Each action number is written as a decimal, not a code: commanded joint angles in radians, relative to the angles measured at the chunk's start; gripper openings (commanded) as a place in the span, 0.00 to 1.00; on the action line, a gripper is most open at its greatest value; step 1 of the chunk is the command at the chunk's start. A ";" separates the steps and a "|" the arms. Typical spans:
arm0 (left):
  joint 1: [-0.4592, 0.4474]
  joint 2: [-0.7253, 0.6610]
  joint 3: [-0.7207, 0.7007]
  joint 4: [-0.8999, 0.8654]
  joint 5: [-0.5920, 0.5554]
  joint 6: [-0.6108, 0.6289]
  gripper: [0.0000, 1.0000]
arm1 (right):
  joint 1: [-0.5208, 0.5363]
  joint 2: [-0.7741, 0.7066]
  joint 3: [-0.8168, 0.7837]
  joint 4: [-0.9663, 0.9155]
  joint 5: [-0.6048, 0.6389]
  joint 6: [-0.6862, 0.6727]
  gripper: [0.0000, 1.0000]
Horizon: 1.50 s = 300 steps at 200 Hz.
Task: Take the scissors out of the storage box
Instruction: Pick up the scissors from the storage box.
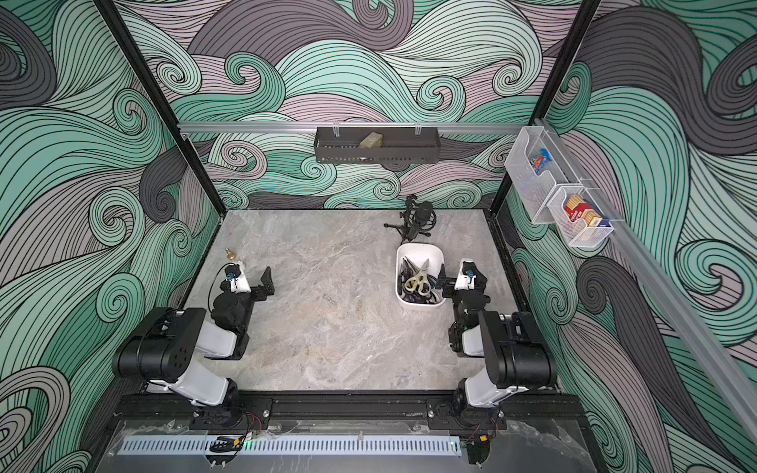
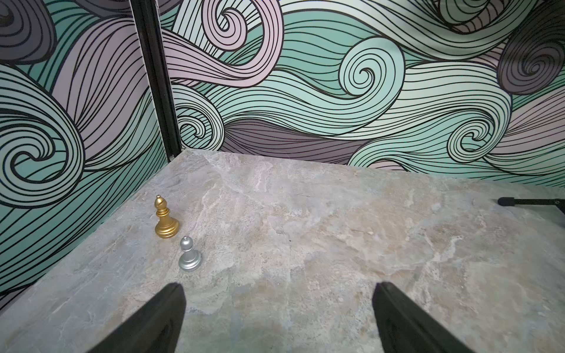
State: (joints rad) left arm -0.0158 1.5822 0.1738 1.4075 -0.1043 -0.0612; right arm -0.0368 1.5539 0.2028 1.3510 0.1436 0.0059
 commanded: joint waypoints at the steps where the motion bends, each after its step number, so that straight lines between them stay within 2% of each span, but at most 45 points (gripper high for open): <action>1: -0.004 0.000 0.032 -0.013 0.042 0.025 0.99 | 0.003 0.002 0.009 0.010 -0.014 -0.007 1.00; 94: -0.005 -0.001 0.030 -0.011 0.052 0.028 0.99 | 0.002 0.000 0.009 0.010 -0.013 -0.007 1.00; 108: -0.006 -0.011 0.035 -0.016 0.043 0.026 0.98 | 0.006 -0.013 0.007 0.003 0.059 0.014 1.00; 120: -0.011 -0.059 0.067 -0.113 0.013 0.022 0.99 | 0.006 -0.044 0.011 -0.031 0.135 0.043 1.00; 138: -0.039 -0.179 0.145 -0.363 -0.088 0.001 0.99 | 0.006 -0.125 0.063 -0.199 0.209 0.073 1.00; 163: -0.083 -0.322 0.235 -0.626 -0.129 -0.004 0.98 | 0.003 -0.193 0.296 -0.743 0.283 0.253 1.00; 175: -0.112 -0.359 0.320 -0.787 -0.133 -0.020 0.99 | -0.001 -0.181 0.411 -0.949 0.219 0.304 1.00; 185: -0.133 -0.367 0.406 -0.925 -0.145 -0.066 0.99 | -0.002 -0.160 0.500 -1.086 0.116 0.328 1.00; 193: -0.143 -0.362 0.477 -1.028 -0.126 -0.099 0.99 | 0.000 -0.145 0.563 -1.174 0.037 0.336 0.94; 204: -0.165 -0.344 0.568 -1.152 -0.118 -0.146 0.99 | 0.006 -0.130 0.634 -1.297 -0.005 0.383 0.92; 239: -0.239 -0.246 0.790 -1.503 -0.007 -0.327 0.99 | 0.034 -0.131 0.761 -1.569 -0.116 0.413 0.80; 249: -0.256 -0.218 0.828 -1.587 0.059 -0.368 0.99 | 0.037 -0.136 0.784 -1.636 -0.150 0.403 0.76; 265: -0.294 -0.178 0.853 -1.684 0.134 -0.407 0.99 | 0.039 -0.147 0.796 -1.732 -0.225 0.390 0.64; 300: -0.360 -0.098 0.843 -1.776 0.252 -0.423 0.99 | 0.067 -0.185 0.738 -1.811 -0.278 0.379 0.54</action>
State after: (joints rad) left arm -0.3408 1.4433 1.0107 -0.1841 0.0162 -0.4301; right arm 0.0124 1.4048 0.9737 -0.3149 -0.0509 0.3893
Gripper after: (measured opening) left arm 0.986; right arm 0.566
